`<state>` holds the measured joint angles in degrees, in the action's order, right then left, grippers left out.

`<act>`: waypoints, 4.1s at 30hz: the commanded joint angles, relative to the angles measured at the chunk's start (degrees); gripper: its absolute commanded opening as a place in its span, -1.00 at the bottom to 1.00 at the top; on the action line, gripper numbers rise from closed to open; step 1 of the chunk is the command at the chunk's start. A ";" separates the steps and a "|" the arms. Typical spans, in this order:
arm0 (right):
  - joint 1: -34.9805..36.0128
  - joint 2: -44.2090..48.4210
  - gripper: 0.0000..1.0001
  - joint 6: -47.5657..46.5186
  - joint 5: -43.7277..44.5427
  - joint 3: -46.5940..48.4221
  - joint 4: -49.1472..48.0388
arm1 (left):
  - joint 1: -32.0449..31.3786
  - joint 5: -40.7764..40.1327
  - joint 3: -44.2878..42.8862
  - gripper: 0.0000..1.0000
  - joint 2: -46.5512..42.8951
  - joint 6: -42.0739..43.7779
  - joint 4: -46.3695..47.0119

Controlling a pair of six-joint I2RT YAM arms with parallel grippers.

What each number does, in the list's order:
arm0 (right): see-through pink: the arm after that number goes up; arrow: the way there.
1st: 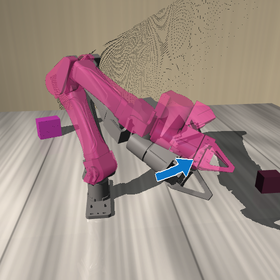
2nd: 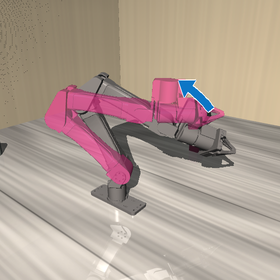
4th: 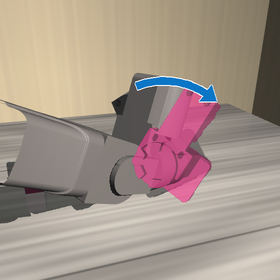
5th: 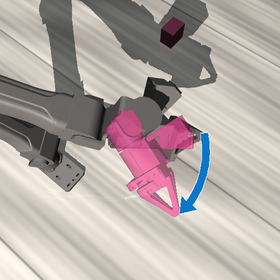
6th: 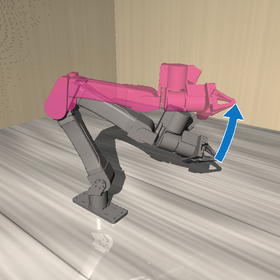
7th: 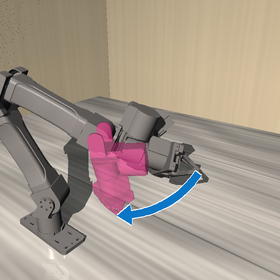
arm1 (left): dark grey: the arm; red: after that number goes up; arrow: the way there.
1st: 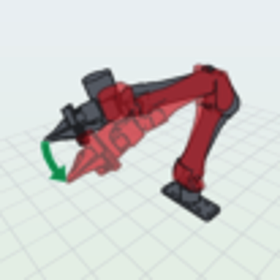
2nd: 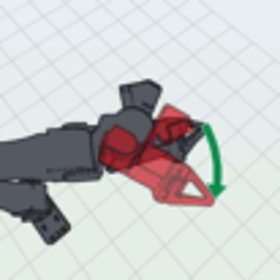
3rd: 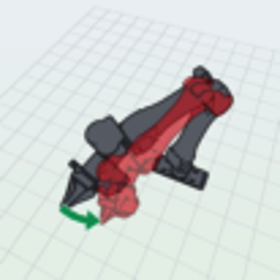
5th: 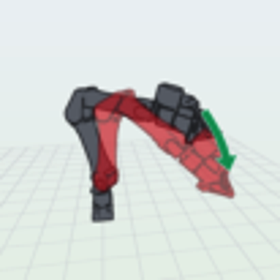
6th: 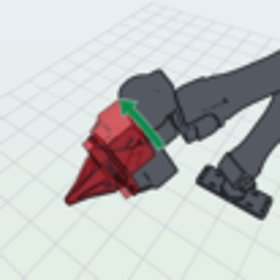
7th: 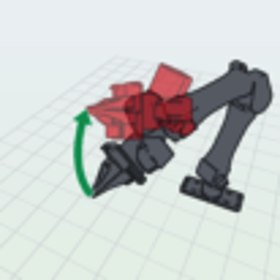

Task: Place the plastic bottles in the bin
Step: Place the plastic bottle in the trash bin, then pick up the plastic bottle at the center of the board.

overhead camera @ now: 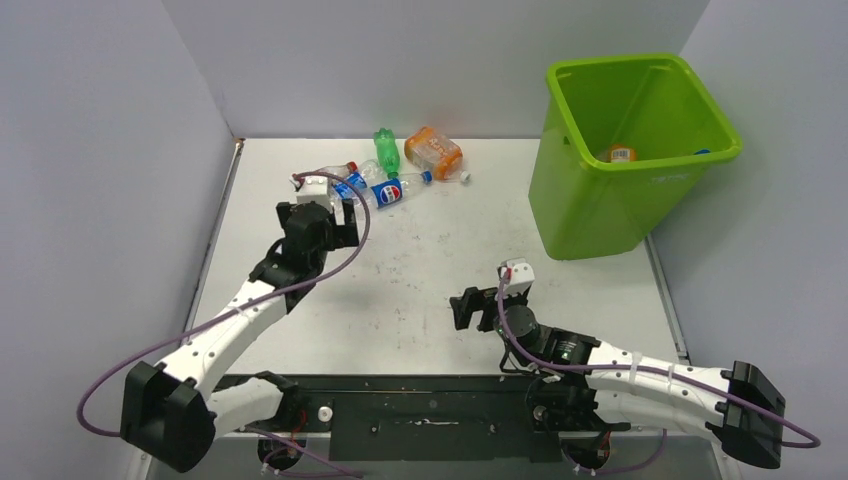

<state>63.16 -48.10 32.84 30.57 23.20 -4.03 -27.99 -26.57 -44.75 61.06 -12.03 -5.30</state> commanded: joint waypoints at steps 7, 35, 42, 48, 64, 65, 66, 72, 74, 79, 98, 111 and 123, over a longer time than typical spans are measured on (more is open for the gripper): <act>0.39 3.27 1.00 5.76 -4.32 -5.96 -6.47 | 9.94 6.33 -13.69 0.93 19.08 -11.96 -2.93; 0.06 13.40 1.00 4.41 -8.73 -0.12 9.56 | 1.39 23.18 -64.58 0.92 64.02 37.75 -20.99; -0.07 15.38 1.00 3.25 -8.26 1.95 11.27 | 1.97 22.69 -62.29 0.94 65.97 37.75 -19.49; -0.05 15.78 0.91 2.68 -8.50 2.78 11.25 | 3.19 21.00 -61.15 0.99 67.49 37.30 -17.55; -0.14 15.17 0.91 -0.39 -7.78 5.63 11.95 | 2.12 21.18 -59.66 0.58 70.59 35.15 -18.47; -0.09 15.41 0.91 -0.20 -7.80 5.56 12.13 | 2.01 21.30 -59.51 0.51 70.26 34.81 -18.61; -0.13 15.74 0.91 0.10 -7.71 5.48 12.34 | 1.87 21.55 -59.49 0.40 70.01 34.47 -18.86; -0.05 18.12 0.91 2.09 -7.48 5.39 13.80 | 0.65 22.92 -59.42 -0.35 65.87 30.24 -20.50; -0.05 18.62 0.91 1.90 -7.09 6.25 14.70 | 0.53 25.05 -58.70 -0.47 61.58 27.77 -20.46; -0.05 17.63 0.91 -1.12 -5.33 9.77 17.08 | 1.16 33.47 -48.57 -0.62 46.52 21.09 -14.09; -0.01 6.99 0.86 -14.36 -17.29 33.79 9.91 | -3.64 59.67 14.19 -1.00 -14.22 -3.43 42.86; 0.03 -3.34 0.88 -9.44 -22.49 36.96 -2.22 | -14.58 56.66 15.67 -1.00 -17.82 4.74 36.68; -0.05 -5.71 0.68 -6.45 -19.79 36.61 -4.71 | -17.34 53.90 15.66 -1.00 -19.53 6.61 34.99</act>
<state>63.09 -53.21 24.77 10.41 57.93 -4.58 -45.06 28.62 -27.55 42.37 -6.13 28.42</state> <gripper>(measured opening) 0.881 0.408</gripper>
